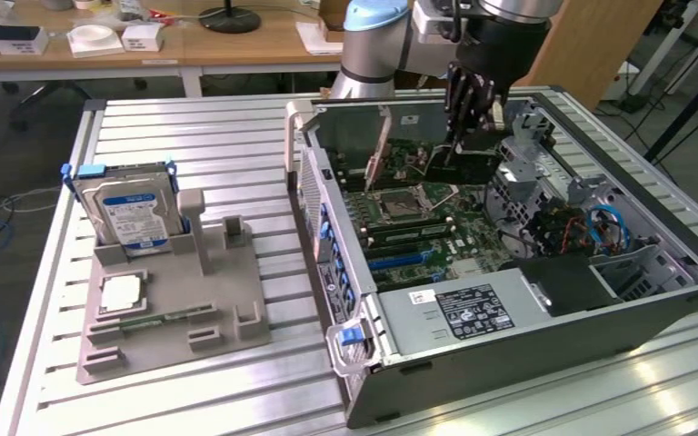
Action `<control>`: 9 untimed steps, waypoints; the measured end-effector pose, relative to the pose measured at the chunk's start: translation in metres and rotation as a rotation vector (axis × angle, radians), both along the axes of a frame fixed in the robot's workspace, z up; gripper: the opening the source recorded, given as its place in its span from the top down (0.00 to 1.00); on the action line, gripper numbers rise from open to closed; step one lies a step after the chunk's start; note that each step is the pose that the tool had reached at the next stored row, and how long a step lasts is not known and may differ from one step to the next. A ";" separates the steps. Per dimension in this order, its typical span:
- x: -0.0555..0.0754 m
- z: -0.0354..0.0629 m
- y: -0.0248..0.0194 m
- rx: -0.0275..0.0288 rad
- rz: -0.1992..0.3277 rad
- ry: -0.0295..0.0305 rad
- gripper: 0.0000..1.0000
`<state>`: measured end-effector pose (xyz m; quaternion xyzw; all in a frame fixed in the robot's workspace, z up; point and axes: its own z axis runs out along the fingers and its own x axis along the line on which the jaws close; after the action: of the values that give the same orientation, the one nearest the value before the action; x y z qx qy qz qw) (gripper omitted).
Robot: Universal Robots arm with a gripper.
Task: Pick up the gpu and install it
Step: 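Insert the gpu into the slot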
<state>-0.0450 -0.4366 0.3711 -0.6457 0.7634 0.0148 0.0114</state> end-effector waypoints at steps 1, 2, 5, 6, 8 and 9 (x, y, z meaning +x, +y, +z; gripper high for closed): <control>0.000 -0.0001 0.0000 0.0003 0.008 0.0000 0.74; 0.000 -0.0002 0.0000 0.0008 0.015 0.0000 0.74; 0.000 -0.0007 0.0001 0.0017 0.038 0.0000 0.74; 0.000 -0.0008 0.0001 0.0018 0.045 0.0000 0.74; 0.000 -0.0010 0.0002 0.0020 0.059 0.0000 0.74; 0.000 -0.0010 0.0002 0.0021 0.061 0.0000 0.74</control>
<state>-0.0450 -0.4364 0.3701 -0.6686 0.7433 0.0159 0.0116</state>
